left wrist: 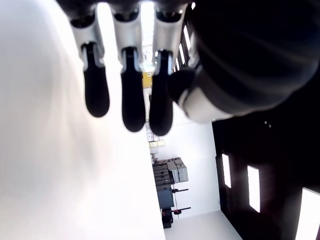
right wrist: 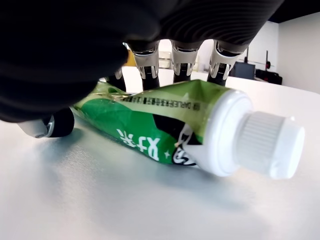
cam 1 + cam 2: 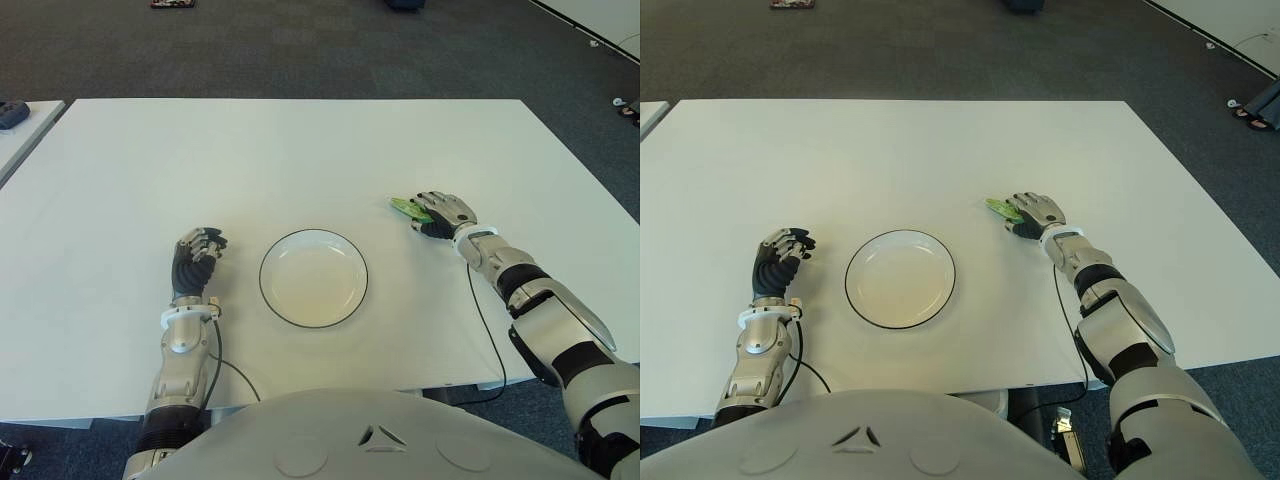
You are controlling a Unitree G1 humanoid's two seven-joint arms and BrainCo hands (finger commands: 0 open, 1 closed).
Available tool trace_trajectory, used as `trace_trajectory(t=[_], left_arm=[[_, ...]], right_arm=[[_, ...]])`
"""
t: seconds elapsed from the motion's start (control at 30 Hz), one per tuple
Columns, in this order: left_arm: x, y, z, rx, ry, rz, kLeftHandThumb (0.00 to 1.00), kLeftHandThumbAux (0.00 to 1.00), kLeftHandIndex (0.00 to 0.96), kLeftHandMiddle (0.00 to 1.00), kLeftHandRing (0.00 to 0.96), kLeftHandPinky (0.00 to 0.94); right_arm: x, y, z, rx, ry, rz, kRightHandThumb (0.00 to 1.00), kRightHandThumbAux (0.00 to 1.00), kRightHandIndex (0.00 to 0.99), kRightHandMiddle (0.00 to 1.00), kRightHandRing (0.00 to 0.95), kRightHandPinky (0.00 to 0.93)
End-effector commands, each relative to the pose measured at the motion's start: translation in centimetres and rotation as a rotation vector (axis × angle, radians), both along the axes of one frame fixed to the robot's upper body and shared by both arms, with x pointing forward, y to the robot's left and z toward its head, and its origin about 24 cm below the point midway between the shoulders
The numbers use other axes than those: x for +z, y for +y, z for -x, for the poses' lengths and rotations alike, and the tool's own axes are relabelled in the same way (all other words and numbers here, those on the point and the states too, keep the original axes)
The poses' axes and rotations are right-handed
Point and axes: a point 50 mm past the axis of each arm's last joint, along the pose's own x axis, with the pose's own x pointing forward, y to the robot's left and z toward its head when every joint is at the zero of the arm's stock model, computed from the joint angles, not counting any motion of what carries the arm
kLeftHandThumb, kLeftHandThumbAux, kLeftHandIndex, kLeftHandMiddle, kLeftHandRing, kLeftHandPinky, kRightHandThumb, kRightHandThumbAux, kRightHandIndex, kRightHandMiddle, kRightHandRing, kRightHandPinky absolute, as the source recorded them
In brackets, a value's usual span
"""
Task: Put the toothpaste on the table into the plate.
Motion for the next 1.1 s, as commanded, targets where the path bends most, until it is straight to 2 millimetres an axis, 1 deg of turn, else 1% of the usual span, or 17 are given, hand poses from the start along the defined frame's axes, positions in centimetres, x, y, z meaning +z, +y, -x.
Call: trace_trajectory(t=[0.03,0.07,0.1,0.13,0.2,0.23,0.27,0.3,0.4,0.57,0.7,0.8,1.1], left_arm=[[-0.1,0.2,0.1,-0.013,0.001,0.008,0.704,0.722,0.426,0.51,0.496,0.477],[-0.1,0.2,0.1,-0.014,0.0,0.008,0.704,0.722,0.427,0.511,0.497,0.477],[-0.1,0.2,0.1,-0.014,0.0,0.009,0.704,0.722,0.427,0.513,0.499,0.478],[-0.1,0.2,0.1,-0.014,0.0,0.009,0.704,0.722,0.427,0.513,0.499,0.479],[-0.1,0.2,0.1,-0.015,-0.001,0.009,0.704,0.721,0.427,0.515,0.5,0.479],[-0.1,0.2,0.1,-0.015,-0.001,0.008,0.704,0.721,0.427,0.515,0.501,0.479],[-0.1,0.2,0.0,-0.014,-0.001,0.007,0.704,0.721,0.427,0.516,0.501,0.48],[-0.1,0.2,0.0,-0.013,-0.002,0.006,0.704,0.721,0.427,0.516,0.502,0.481],[-0.1,0.2,0.0,-0.007,0.0,0.005,0.705,0.721,0.427,0.516,0.502,0.48],[-0.1,0.3,0.0,-0.003,0.014,0.006,0.704,0.721,0.427,0.507,0.49,0.461],[0.0,0.3,-0.1,-0.002,0.011,-0.005,0.704,0.722,0.427,0.503,0.486,0.466],[0.0,0.3,-0.1,-0.002,0.011,-0.005,0.704,0.722,0.427,0.502,0.485,0.469],[0.1,0.4,-0.2,0.0,0.011,-0.007,0.704,0.721,0.426,0.502,0.49,0.473]], right_arm=[[-2.6,0.8,1.9,-0.051,0.06,-0.039,0.596,0.397,0.111,0.141,0.175,0.246],[-2.5,0.8,1.9,-0.069,0.037,-0.061,0.608,0.403,0.138,0.172,0.209,0.276],[-2.5,0.8,1.8,-0.081,0.021,-0.076,0.647,0.421,0.234,0.287,0.325,0.376],[-2.5,0.8,1.8,-0.088,0.012,-0.085,0.661,0.427,0.269,0.328,0.367,0.412],[-2.4,0.9,1.9,-0.106,-0.022,-0.119,0.709,0.446,0.372,0.437,0.49,0.522],[-2.3,1.1,1.8,-0.116,-0.047,-0.15,0.711,0.497,0.384,0.466,0.518,0.541],[-2.2,1.1,1.8,-0.126,-0.069,-0.179,0.717,0.569,0.401,0.507,0.557,0.569],[-2.2,1.2,1.9,-0.132,-0.082,-0.196,0.721,0.615,0.414,0.544,0.588,0.589],[-2.1,1.2,1.8,-0.139,-0.104,-0.211,0.728,0.67,0.429,0.605,0.636,0.628],[-2.0,1.2,1.8,-0.137,-0.134,-0.197,0.731,0.694,0.436,0.656,0.686,0.685],[-1.8,1.3,1.8,-0.113,-0.202,-0.178,0.729,0.7,0.437,0.703,0.741,0.775],[-1.7,1.4,1.9,-0.114,-0.234,-0.18,0.728,0.702,0.436,0.724,0.762,0.802],[-1.5,1.7,2.0,-0.13,-0.31,-0.237,0.726,0.708,0.435,0.772,0.802,0.828]])
